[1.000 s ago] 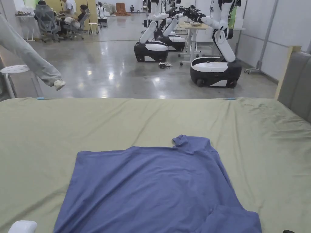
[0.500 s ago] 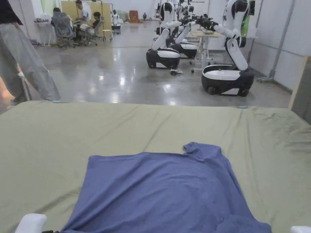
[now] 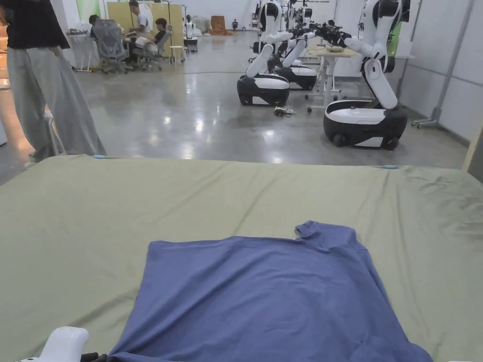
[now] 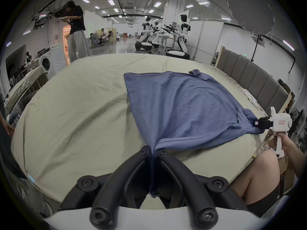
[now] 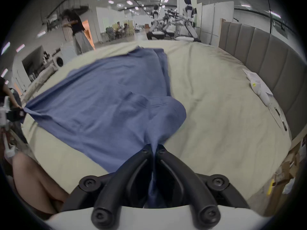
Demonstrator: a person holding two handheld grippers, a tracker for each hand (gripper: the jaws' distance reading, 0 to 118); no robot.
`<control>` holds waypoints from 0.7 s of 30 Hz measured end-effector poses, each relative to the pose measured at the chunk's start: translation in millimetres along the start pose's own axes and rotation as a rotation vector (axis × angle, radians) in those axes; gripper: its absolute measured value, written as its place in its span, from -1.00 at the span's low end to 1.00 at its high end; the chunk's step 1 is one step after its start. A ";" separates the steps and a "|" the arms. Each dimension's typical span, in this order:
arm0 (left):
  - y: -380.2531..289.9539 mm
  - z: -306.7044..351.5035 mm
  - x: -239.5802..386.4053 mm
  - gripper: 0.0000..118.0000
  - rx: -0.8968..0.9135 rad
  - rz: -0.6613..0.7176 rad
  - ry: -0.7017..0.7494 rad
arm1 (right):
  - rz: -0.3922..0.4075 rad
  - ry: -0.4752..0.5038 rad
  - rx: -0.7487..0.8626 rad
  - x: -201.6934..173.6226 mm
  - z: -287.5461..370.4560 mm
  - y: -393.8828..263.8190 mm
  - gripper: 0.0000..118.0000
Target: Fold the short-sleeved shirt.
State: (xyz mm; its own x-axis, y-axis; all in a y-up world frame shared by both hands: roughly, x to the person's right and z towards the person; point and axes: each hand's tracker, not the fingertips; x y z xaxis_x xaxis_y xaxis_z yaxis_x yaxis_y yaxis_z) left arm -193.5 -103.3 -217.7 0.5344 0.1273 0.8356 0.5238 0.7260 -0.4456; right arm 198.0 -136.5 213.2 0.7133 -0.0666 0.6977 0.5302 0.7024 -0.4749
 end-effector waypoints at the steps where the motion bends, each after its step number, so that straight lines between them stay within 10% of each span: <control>1: -0.8 2.3 0.8 -0.93 0.008 0.001 -0.004 | -0.005 0.002 0.011 -0.4 4.2 -0.4 -0.94; 21: -40.9 92.5 19.7 -0.93 0.089 -0.072 0.007 | -0.134 0.021 0.293 5.4 130.7 -35.4 -0.94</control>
State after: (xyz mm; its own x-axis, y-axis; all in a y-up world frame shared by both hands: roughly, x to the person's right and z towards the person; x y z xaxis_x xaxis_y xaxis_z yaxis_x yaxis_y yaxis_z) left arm -265.7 -68.0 -153.3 0.5027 0.0682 0.8618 0.5003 0.7900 -0.3544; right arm 123.2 -69.2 303.8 0.6570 -0.1842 0.7311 0.4672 0.8606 -0.2030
